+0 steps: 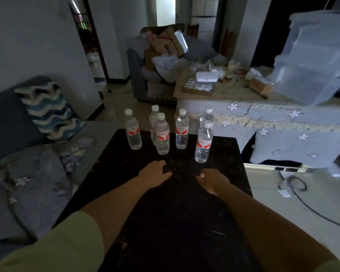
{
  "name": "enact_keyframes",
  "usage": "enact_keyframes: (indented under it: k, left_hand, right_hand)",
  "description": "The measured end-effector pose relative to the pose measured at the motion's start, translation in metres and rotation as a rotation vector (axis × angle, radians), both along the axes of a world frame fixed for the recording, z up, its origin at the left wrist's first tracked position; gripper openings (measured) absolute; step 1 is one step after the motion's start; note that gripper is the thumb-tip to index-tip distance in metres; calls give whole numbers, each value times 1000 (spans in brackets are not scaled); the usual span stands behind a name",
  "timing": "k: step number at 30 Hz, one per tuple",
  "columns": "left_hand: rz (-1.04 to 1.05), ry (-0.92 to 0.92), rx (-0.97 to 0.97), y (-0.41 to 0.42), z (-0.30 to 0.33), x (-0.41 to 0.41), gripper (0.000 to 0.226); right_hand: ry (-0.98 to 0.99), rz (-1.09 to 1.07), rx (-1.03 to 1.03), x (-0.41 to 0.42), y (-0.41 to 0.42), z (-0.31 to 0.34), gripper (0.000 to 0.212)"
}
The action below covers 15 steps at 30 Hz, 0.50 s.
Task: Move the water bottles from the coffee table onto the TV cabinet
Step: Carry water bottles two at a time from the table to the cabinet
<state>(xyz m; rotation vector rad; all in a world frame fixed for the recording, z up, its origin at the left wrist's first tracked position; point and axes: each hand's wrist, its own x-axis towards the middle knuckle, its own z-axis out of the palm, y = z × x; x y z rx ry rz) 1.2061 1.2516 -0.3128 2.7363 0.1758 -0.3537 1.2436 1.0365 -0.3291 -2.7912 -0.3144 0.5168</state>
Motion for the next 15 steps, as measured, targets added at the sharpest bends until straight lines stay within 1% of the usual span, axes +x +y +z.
enact_keyframes:
  k: [4,7,8,10,12,14,15]
  left_hand:
    - [31,57,-70,2,-29,49,57]
    - [121,98,-160,12,-51,89,62]
    - [170,102,-214,16,-57,102,63]
    - [292,83,-335,23,-72,125,68]
    - [459,14,-477,29,-83,146,82]
    - [593,-107,-618,34,-93,163,101]
    - [616,-181,-667,35,-94,169,103]
  right_hand:
    - [51,-89,4,46,-5,-23,37]
    - [65,-220,91,84,-6,-46,41]
    - [58,-293,149,95,-5,-53,47]
    - [50,-447,293,117,-3,-67,72]
    - [34,-542,455,134,0,-75,94]
    - [-17,-565,660,147,5,-84,102]
    - [-58,-551,757,152,7,-88,104]
